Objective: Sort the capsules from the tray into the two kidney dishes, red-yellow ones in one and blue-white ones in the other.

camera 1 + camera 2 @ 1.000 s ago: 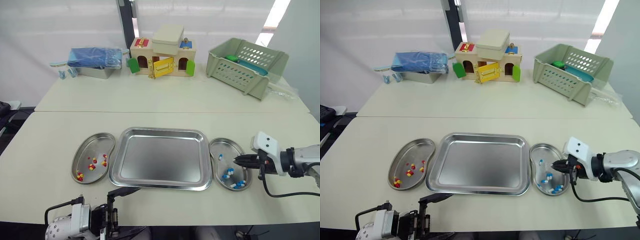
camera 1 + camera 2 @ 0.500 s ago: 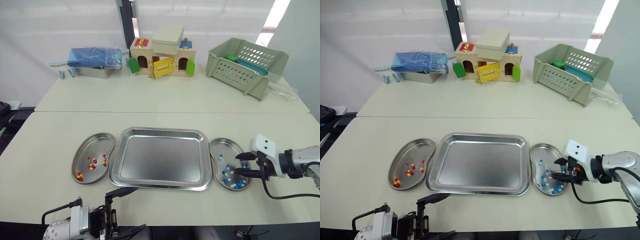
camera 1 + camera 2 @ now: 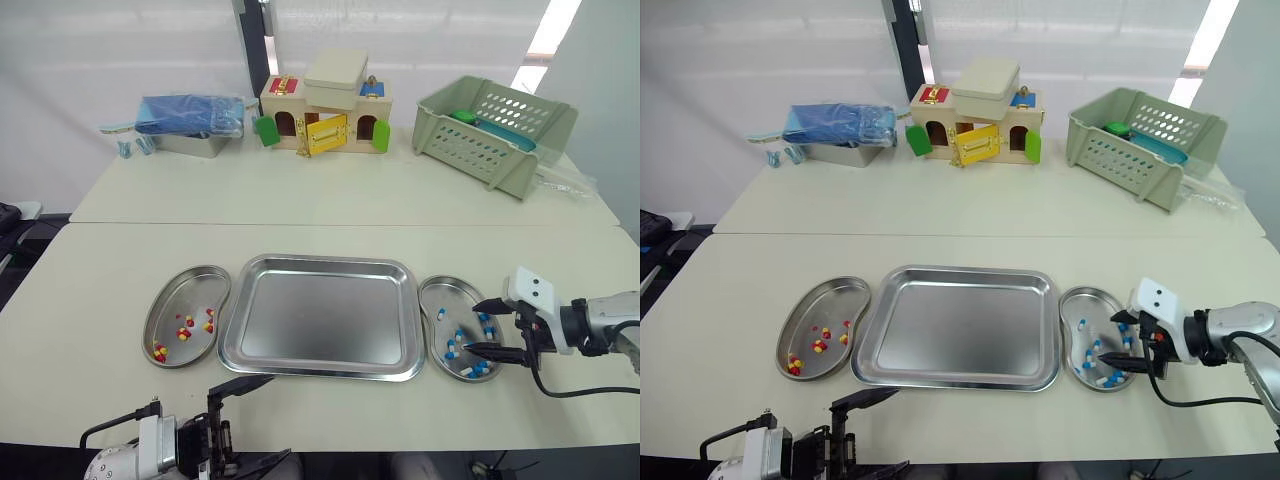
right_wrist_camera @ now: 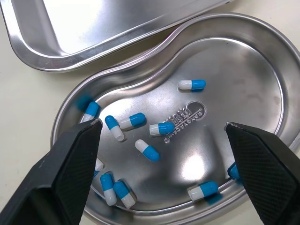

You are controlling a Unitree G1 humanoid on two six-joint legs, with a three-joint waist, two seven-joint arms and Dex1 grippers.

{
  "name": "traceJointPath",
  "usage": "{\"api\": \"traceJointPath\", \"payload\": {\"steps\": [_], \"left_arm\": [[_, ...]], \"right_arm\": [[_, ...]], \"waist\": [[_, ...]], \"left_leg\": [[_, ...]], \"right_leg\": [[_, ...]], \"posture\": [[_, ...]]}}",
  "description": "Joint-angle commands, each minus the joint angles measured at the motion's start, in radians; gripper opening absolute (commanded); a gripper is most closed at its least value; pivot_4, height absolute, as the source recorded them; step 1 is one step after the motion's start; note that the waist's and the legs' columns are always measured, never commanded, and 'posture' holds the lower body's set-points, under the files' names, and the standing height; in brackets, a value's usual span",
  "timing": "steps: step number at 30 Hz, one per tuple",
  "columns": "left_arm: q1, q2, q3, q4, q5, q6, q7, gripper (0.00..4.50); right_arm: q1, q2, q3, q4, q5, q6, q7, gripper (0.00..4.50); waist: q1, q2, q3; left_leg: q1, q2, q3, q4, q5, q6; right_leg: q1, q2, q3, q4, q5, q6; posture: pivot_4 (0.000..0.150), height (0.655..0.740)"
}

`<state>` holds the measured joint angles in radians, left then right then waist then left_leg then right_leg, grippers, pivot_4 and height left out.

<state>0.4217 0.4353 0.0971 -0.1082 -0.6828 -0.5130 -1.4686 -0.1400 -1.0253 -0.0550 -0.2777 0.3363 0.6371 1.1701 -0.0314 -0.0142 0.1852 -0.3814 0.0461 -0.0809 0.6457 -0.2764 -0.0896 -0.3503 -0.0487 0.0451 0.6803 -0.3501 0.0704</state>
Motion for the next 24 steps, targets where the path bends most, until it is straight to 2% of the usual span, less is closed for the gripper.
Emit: {"api": "traceJointPath", "payload": {"steps": [1, 6, 9, 13, 17, 21, 24], "left_arm": [[0.007, 0.002, 0.026, -0.032, 0.008, 0.001, 0.05, 4.5], [0.014, 0.038, 0.079, -0.095, 0.011, 0.085, 0.175, 4.5], [0.049, 0.105, 0.151, -0.179, -0.001, 0.232, 0.314, 4.5], [0.049, 0.316, 0.378, -0.225, -0.045, 0.532, 0.507, 4.5], [0.078, 0.5, 0.528, -0.151, -0.034, 0.74, 0.483, 4.5], [0.038, 0.631, 0.579, 0.027, 0.097, 0.758, 0.435, 4.5], [-0.024, 0.697, 0.582, 0.133, 0.142, 0.793, 0.424, 4.5]], "right_arm": [[-0.003, -0.031, -0.041, -0.012, 0.022, -0.016, 0.017, 4.42], [0.031, -0.04, -0.11, -0.017, 0.067, -0.028, 0.042, 4.42], [0.074, -0.045, -0.199, -0.014, 0.103, -0.072, 0.081, 4.42], [0.181, -0.044, -0.356, 0.044, 0.119, -0.159, 0.144, 4.42], [0.233, -0.05, -0.4, 0.106, 0.118, -0.2, 0.179, 4.42], [0.238, -0.06, -0.372, 0.171, 0.085, -0.257, 0.189, 4.42], [0.21, -0.056, -0.339, 0.213, 0.061, -0.292, 0.18, 4.42]], "waist": [[0.0, 0.0, 0.0], [0.001, 0.0, 0.0], [0.001, -0.001, 0.0], [0.002, -0.002, 0.001], [0.001, -0.002, 0.001], [-0.004, -0.001, 0.001], [-0.007, -0.001, 0.002]], "left_leg": [[0.0, 0.0, 0.0, 0.0, 0.0, 0.0], [0.0, 0.0, 0.0, 0.0, 0.0, 0.0], [0.0, 0.0, 0.0, 0.0, 0.0, 0.0], [0.0, 0.001, -0.002, 0.0, 0.0, 0.0], [0.002, 0.0, 0.001, 0.0, 0.0, 0.0], [0.002, 0.001, 0.0, -0.001, 0.0, 0.0], [0.002, 0.001, 0.0, -0.001, 0.0, 0.0]], "right_leg": [[0.0, 0.0, 0.0, 0.0, 0.0, 0.0], [0.0, 0.0, 0.0, 0.0, 0.0, 0.0], [0.0, 0.0, 0.0, 0.0, 0.0, 0.0], [0.001, 0.001, -0.001, 0.0, 0.0, 0.0], [0.002, 0.0, 0.0, 0.0, 0.0, 0.0], [0.0, 0.001, 0.0, 0.0, 0.0, 0.0], [-0.001, 0.001, 0.001, 0.001, 0.0, 0.0]], "posture": [[0.15, 0.74], [0.15, 0.74], [0.15, 0.74], [0.15, 0.74], [0.15, 0.74], [0.15, 0.74], [0.15, 0.74]]}}
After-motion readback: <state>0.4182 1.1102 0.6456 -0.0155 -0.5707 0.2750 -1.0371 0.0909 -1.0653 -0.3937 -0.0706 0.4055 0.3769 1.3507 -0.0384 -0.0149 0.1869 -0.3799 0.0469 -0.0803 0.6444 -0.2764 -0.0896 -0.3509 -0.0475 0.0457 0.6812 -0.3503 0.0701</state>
